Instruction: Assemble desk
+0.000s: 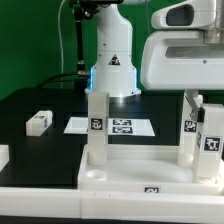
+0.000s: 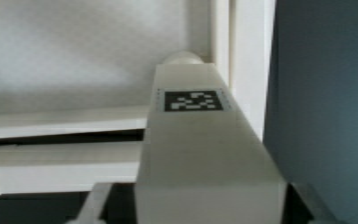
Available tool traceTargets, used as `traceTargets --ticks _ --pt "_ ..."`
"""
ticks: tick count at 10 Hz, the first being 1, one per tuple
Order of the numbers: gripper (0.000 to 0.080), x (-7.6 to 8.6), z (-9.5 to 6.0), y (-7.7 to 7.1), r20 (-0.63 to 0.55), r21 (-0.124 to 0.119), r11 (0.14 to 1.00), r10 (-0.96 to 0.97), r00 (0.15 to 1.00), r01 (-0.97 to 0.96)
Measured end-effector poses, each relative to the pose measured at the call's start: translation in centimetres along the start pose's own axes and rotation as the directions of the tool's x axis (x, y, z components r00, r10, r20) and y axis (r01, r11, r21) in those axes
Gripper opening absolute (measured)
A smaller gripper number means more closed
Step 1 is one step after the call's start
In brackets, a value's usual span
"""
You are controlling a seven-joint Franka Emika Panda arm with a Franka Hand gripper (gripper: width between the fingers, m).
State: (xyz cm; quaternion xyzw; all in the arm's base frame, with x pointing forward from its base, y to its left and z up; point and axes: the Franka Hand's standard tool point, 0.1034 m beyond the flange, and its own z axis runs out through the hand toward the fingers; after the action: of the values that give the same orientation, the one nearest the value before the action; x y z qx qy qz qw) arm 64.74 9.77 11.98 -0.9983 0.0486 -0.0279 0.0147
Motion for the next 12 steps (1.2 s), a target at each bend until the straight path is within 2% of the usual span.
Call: traceTargets --ticks 2,3,7,9,10,11,12 --pt "0.0288 0.0 0.0 0.01 0.0 0.0 0.999 0.038 0.999 -0.038" --pt "0.0288 -0.01 0.01 -0.02 0.0 0.001 0.991 0.134 0.991 -0.134" --pt "0.029 -0.06 0.11 0.44 0.005 0.003 0.873 0.488 0.873 -0.488" --pt "0.029 0.0 0.18 0.59 0.006 0.012 0.723 0.691 0.723 -0.691" --pt "0.029 -0.01 0.18 0.6 0.008 0.011 0.603 0.797 0.604 -0.797" --pt "0.029 0.0 0.19 0.65 0.009 0.011 0.564 0.826 0.564 -0.826" --pt "0.029 0.03 0.21 0.63 0.017 0.017 0.43 0.903 0.43 -0.903"
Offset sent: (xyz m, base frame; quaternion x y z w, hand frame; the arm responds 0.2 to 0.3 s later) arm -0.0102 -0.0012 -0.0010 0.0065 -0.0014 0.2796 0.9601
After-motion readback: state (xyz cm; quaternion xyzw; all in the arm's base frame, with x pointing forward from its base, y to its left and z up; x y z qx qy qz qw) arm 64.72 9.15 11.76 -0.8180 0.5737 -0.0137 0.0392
